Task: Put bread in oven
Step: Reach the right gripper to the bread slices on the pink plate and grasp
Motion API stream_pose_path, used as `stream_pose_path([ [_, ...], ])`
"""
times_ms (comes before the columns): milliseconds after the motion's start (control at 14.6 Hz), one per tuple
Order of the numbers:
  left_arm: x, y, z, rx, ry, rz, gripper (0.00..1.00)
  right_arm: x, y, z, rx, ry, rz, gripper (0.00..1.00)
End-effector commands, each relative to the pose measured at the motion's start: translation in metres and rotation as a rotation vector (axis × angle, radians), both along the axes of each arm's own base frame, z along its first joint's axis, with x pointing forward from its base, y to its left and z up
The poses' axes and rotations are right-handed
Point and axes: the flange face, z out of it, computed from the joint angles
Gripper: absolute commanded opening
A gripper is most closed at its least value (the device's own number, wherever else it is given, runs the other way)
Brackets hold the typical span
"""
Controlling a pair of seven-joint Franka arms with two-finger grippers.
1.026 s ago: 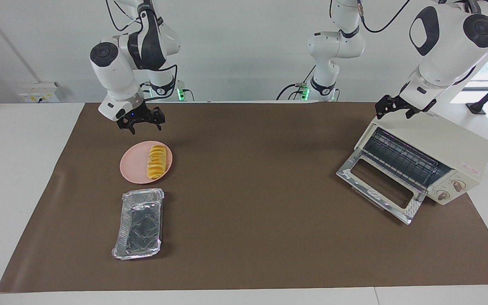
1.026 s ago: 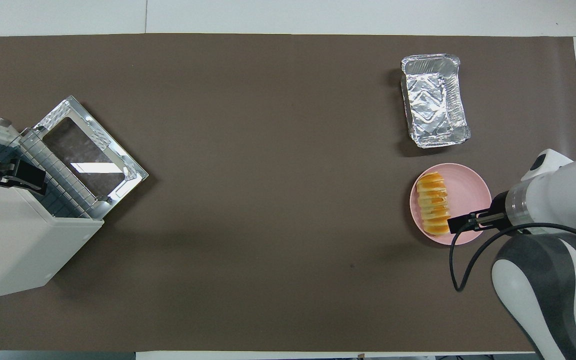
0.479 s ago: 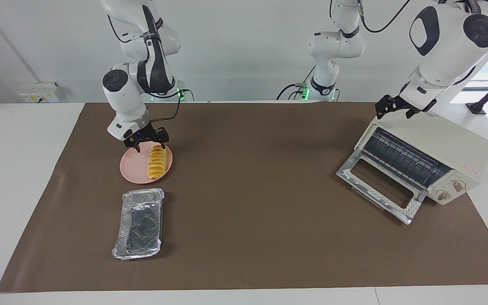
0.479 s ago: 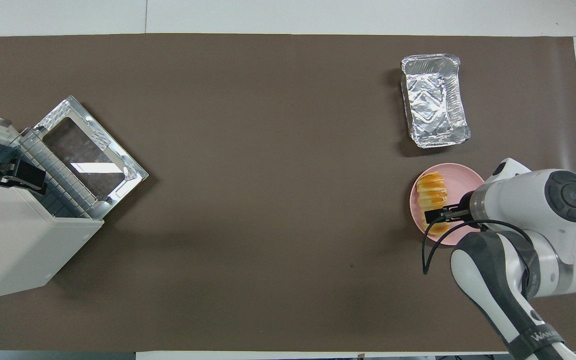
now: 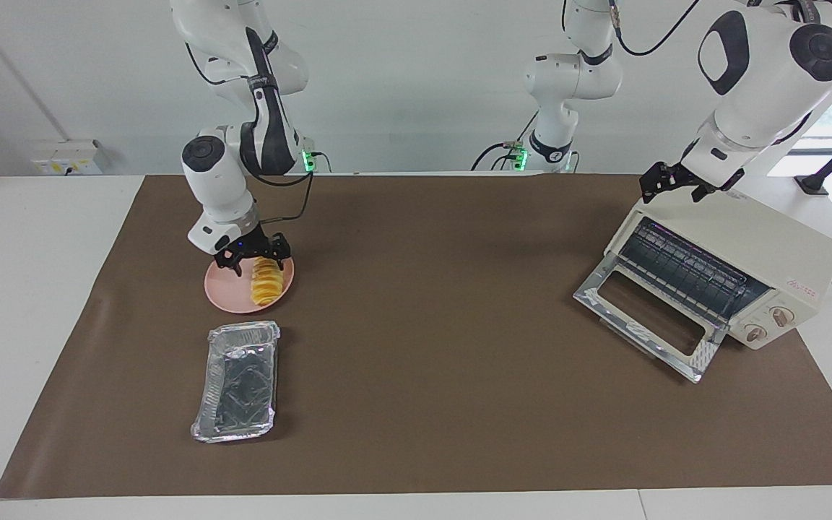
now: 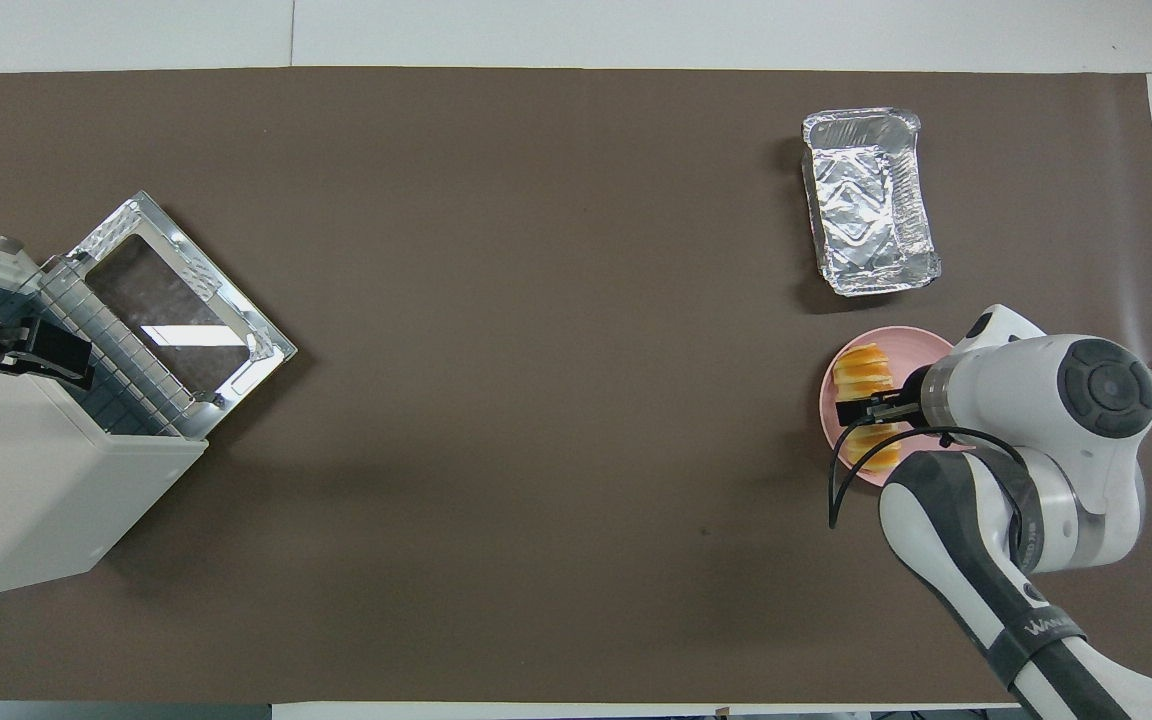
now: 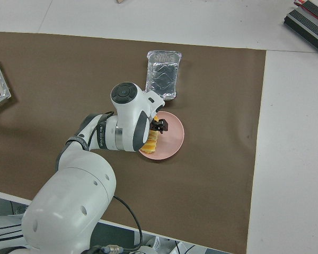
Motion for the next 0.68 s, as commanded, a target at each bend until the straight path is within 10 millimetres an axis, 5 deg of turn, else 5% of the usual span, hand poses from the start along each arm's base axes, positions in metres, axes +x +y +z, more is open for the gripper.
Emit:
stream_pose_path([
  [0, -0.001, 0.002, 0.005, -0.001, -0.015, 0.0, 1.0, 0.003, 0.0, -0.005, 0.009, -0.016, 0.02, 1.0],
  [616, -0.001, 0.002, 0.005, -0.001, -0.015, 0.0, 1.0, 0.008, 0.006, -0.02, 0.008, -0.036, 0.031, 1.0],
])
